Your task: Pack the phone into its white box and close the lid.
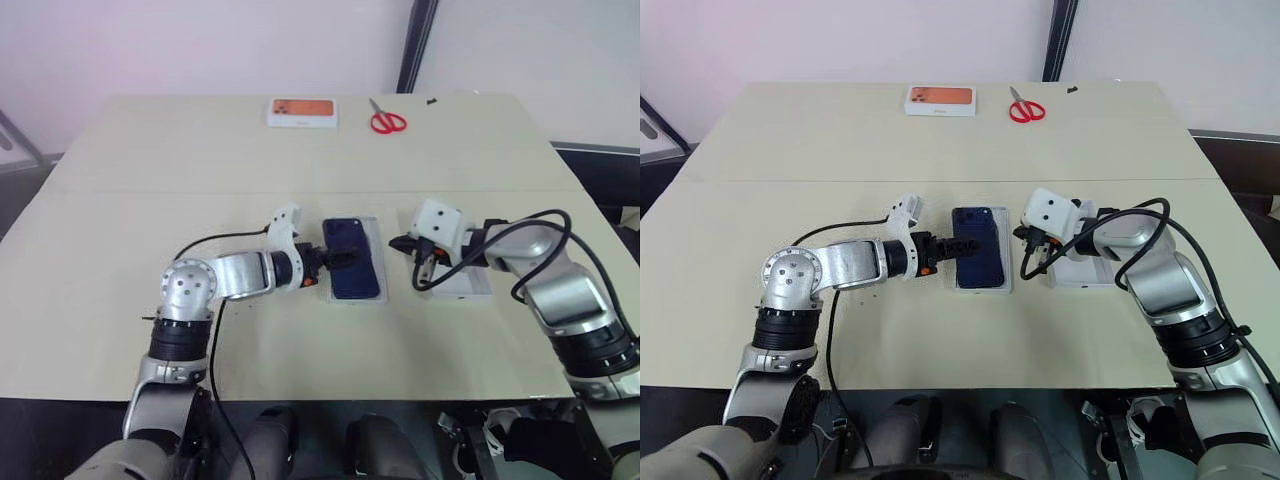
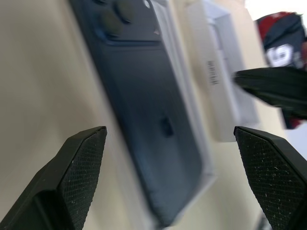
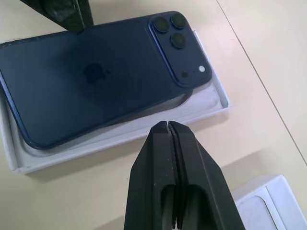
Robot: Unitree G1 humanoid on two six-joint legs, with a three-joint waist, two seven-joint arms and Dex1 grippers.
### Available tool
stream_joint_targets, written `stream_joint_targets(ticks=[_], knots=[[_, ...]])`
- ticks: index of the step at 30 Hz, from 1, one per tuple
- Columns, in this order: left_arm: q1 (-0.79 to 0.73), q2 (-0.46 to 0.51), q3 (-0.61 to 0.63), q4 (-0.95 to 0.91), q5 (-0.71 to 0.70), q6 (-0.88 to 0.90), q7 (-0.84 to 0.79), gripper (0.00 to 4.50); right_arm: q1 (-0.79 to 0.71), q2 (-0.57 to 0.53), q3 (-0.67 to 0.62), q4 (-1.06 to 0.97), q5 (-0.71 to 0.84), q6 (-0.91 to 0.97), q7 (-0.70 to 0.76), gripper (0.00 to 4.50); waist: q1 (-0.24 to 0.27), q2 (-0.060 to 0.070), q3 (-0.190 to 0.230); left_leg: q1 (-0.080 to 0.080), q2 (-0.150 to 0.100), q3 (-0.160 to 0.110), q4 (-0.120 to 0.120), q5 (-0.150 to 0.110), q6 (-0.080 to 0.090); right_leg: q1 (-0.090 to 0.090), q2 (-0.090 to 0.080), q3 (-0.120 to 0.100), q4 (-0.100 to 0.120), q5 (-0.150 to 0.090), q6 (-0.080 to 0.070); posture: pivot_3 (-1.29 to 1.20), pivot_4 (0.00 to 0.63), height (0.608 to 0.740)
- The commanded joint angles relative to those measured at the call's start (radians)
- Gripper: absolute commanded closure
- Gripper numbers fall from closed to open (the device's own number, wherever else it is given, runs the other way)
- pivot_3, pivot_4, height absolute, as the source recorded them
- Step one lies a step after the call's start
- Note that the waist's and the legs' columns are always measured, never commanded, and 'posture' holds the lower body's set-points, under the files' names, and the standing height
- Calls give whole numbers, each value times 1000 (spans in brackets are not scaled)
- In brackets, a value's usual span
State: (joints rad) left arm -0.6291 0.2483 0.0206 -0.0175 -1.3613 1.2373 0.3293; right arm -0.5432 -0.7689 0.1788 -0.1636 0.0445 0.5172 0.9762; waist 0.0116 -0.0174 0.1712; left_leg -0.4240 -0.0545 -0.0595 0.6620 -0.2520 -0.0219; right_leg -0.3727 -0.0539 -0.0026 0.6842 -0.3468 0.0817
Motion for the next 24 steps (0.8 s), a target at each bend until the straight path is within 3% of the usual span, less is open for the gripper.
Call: stream_joint_targets(ticks=[1,8,11,17,20,24], knots=[[-31,-3,-17,-39,73,-19,-84,31,-13,-6,-19,-23,5,-15,-6,4500,1,0,0,0,0,0,0,0,0,0,0,0,0,0,0,0,150,740],[-34,-44,6,-21,194,-67,-185,31,-1,-10,-23,-29,1,-13,-18,4500,0,0,0,0,0,0,0,0,0,0,0,0,0,0,0,0,150,740],[-36,-8,54,-33,240,-111,-231,31,4,-16,-28,-36,-1,-10,-23,4500,-1,0,0,0,0,0,0,0,0,0,0,0,0,0,0,0,150,740],[-20,237,24,-101,449,-223,-455,31,-17,16,-17,-50,3,8,-53,4500,-11,1,0,-1,0,0,-1,0,0,-1,1,0,0,0,0,0,150,740],[1,311,33,-103,509,-281,-566,31,-39,60,17,-50,-6,21,-76,4500,-8,1,0,-1,0,0,-1,0,0,-1,0,0,-1,0,0,0,150,740],[88,436,-38,-153,690,-455,-744,31,-87,139,72,-21,-37,58,-125,4500,-8,1,1,-1,0,0,-1,0,0,-1,0,0,-1,0,0,0,150,740]])
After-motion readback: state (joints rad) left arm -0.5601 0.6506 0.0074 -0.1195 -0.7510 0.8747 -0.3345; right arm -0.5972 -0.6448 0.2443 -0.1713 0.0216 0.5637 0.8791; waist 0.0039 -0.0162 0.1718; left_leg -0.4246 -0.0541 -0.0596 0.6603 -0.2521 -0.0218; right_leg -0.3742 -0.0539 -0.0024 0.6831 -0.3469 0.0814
